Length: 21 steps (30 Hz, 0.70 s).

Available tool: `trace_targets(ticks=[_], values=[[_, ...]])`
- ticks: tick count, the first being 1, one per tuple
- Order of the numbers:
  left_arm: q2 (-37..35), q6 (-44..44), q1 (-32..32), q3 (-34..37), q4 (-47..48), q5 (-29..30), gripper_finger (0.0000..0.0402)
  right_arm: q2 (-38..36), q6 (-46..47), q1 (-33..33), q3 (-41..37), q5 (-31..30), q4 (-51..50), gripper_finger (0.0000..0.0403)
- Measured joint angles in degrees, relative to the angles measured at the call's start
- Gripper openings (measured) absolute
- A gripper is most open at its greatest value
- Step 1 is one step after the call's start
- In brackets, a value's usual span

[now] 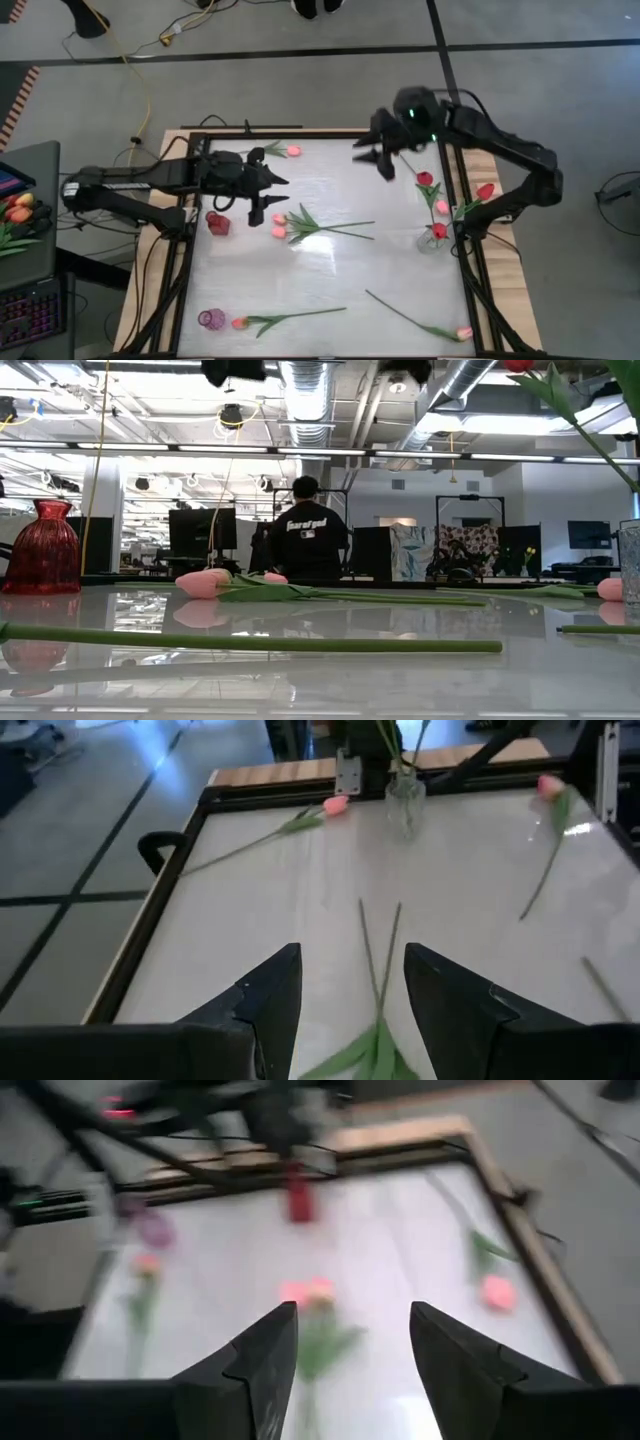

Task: Sort flowers into vase by color
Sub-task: Put the top right pink flower into the red flower vase

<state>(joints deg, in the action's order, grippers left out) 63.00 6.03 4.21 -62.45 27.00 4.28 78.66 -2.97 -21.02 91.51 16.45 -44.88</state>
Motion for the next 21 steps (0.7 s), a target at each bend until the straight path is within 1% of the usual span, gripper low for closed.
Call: trace_targets(ticks=[4,10,13,18,19,21], values=[[-0.4,1.1,3.6,7.8,-6.5,-2.1,0.0167,1.3,0.1,-8.4,-2.4,0.1,0.6,0.0202],[-0.4,0.9,9.2,15.0,-13.8,-9.7,0.0167,0.9,1.6,-16.0,-9.6,0.1,-1.2,0.0186],[-0.4,0.5,10.9,16.5,-15.1,-11.9,0.0167,0.5,3.1,-17.5,-13.9,0.0,-0.5,0.0183],[-0.4,0.6,11.5,17.5,-14.9,-13.6,0.0167,0.4,6.1,-16.7,-20.7,-0.6,0.8,0.0182],[-0.4,0.9,11.5,17.5,-15.0,-14.1,0.0167,0.4,6.8,-16.4,-21.8,-1.9,0.7,0.0182],[-0.4,1.6,11.5,17.5,-15.0,-14.5,0.0167,0.4,8.6,-15.9,-23.8,-6.4,0.0,0.0182]])
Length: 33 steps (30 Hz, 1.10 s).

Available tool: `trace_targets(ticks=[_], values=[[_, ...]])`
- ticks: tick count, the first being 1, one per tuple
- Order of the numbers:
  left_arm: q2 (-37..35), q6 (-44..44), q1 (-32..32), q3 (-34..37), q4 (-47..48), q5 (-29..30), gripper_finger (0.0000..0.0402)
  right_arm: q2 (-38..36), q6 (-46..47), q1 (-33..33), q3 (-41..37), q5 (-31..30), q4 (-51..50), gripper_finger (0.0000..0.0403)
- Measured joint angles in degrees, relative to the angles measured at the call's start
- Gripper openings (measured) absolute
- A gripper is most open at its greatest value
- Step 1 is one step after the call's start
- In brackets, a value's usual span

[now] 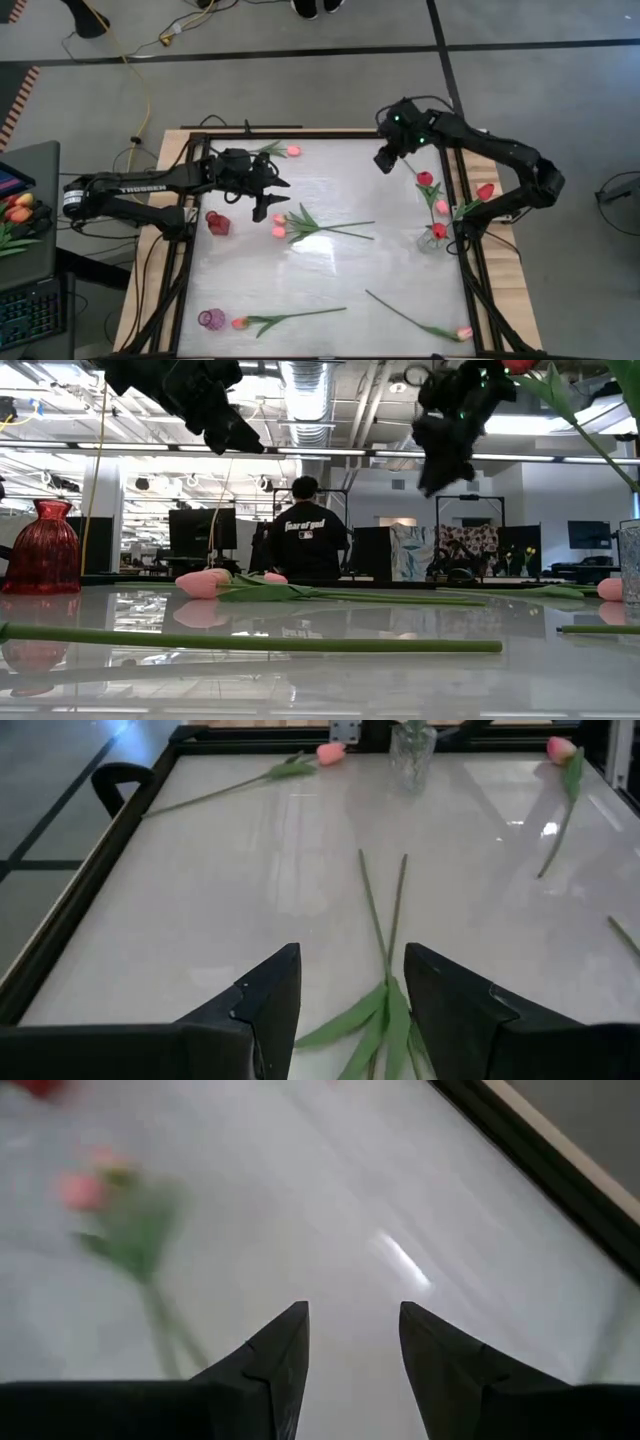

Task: Sort flowers into vase by color
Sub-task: Put the top right pink flower into the red flower vase

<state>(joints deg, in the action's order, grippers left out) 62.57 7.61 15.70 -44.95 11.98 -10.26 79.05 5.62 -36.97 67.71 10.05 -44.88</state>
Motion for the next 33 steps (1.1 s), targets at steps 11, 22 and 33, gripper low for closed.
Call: trace_targets(ticks=[11,22,33], values=[[0.0,7.2,0.1,0.0,-0.2,-0.4,0.0167,0.0,8.2,-3.9,-11.3,-6.3,-5.7,0.0185],[0.0,7.1,2.0,0.0,-2.6,-4.5,0.0167,0.0,5.0,-13.9,-20.5,-8.1,-2.7,0.0244],[0.0,3.7,2.5,0.0,-2.5,-4.5,0.0167,0.0,1.3,-15.7,-25.5,-12.3,-1.5,0.0248]])
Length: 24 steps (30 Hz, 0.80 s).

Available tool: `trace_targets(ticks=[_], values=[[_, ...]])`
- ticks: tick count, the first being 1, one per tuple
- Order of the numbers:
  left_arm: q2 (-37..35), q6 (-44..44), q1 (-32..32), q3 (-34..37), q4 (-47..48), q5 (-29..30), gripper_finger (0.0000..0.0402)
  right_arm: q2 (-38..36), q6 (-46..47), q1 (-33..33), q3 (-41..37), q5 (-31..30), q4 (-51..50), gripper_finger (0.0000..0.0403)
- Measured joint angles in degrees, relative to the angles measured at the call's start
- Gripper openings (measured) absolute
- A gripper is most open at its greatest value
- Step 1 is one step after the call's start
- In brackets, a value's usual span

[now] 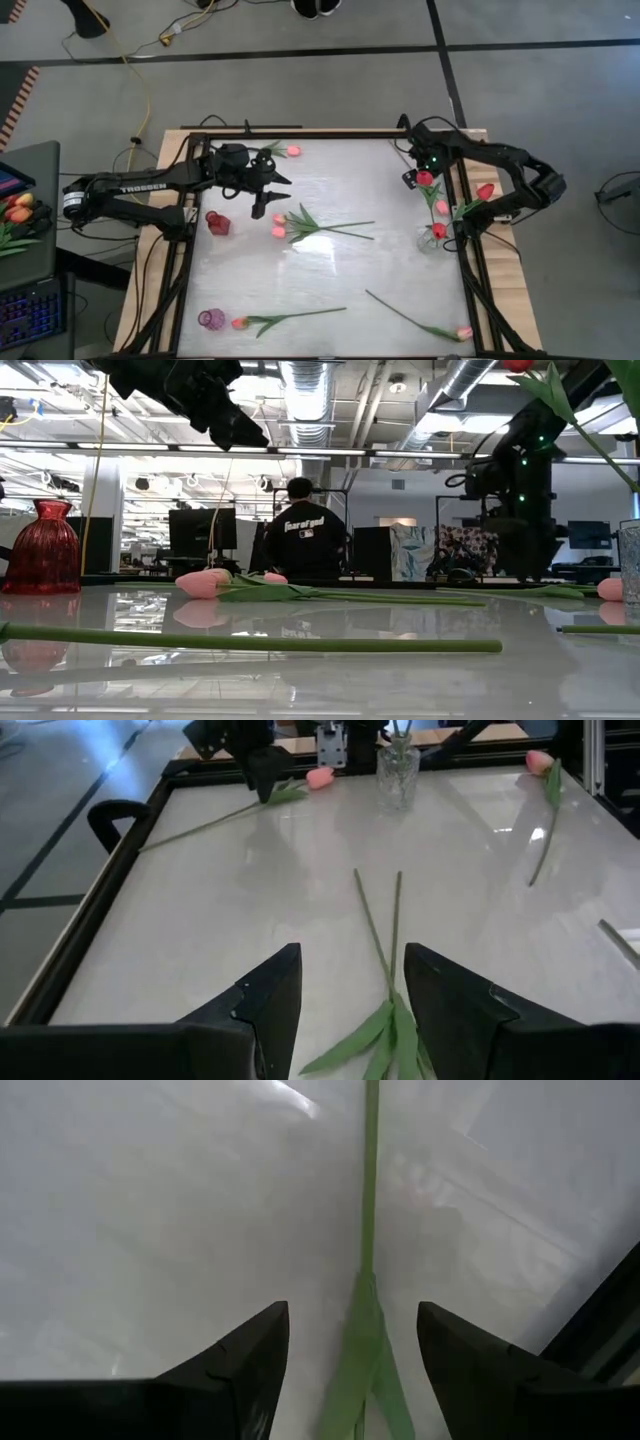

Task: Sort flowers into vase by color
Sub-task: Put the top right pink flower into the red flower vase

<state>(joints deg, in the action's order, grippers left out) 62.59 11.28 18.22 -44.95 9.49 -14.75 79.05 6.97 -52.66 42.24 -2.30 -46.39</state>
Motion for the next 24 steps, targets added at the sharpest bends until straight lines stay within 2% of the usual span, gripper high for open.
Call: trace_targets(ticks=[8,12,17,21,24], values=[[0.0,-1.7,0.0,0.0,0.1,0.0,0.0167,0.1,0.3,0.0,-0.8,-2.9,0.8,0.0249],[0.0,-2.5,0.0,0.0,0.2,-1.1,0.0167,3.3,0.4,0.1,-0.8,-4.3,0.7,0.0249],[0.0,-2.7,-0.1,0.0,0.8,-2.0,0.0167,6.9,0.3,3.8,-0.4,-7.7,0.6,0.0242],[0.0,-2.8,-0.1,0.0,2.0,-2.0,0.0167,8.2,0.1,6.3,-0.3,-7.0,0.6,0.0207],[0.0,-3.1,-0.1,0.0,3.0,-2.0,0.0167,7.8,0.1,7.6,-0.3,-6.7,0.8,0.0152]])
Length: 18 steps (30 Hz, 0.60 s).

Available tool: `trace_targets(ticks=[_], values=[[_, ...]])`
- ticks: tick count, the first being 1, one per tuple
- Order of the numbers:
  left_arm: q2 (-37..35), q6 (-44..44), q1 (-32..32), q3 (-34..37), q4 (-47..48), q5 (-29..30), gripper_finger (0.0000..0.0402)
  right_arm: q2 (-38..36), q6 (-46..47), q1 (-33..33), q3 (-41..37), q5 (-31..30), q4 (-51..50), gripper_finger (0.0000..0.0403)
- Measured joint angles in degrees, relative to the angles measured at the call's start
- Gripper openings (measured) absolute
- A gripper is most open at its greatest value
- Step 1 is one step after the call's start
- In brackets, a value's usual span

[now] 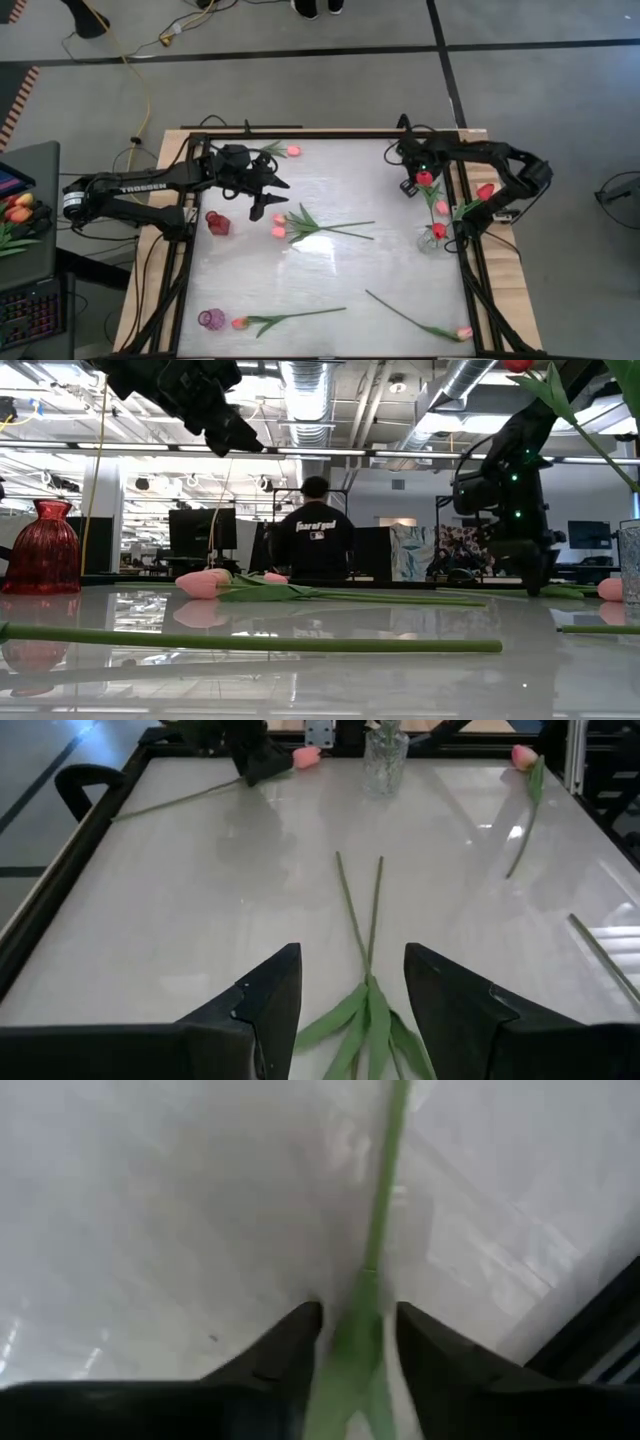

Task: Sort flowers into vase by color
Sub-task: Put the top right pink flower into the red flower vase

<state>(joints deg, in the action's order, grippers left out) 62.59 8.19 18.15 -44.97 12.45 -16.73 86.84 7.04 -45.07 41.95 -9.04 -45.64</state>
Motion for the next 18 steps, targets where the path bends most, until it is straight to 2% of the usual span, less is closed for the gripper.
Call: trace_targets(ticks=[4,6,14,18], values=[[0.0,-1.0,0.0,0.0,0.8,0.0,0.0167,-1.3,-0.1,1.3,0.6,2.6,-0.9,0.0053],[0.0,-1.4,-0.1,0.0,1.1,0.0,0.0167,-2.2,-0.7,2.2,1.7,2.8,-0.6,0.0021],[0.0,-1.6,-0.1,0.0,0.4,0.2,0.0167,-8.9,-2.7,9.1,10.2,2.1,1.1,0.0044],[0.7,-4.8,-0.5,-0.1,-3.3,0.3,0.0167,-12.1,-8.4,14.3,13.4,-3.0,11.7,0.0032]])
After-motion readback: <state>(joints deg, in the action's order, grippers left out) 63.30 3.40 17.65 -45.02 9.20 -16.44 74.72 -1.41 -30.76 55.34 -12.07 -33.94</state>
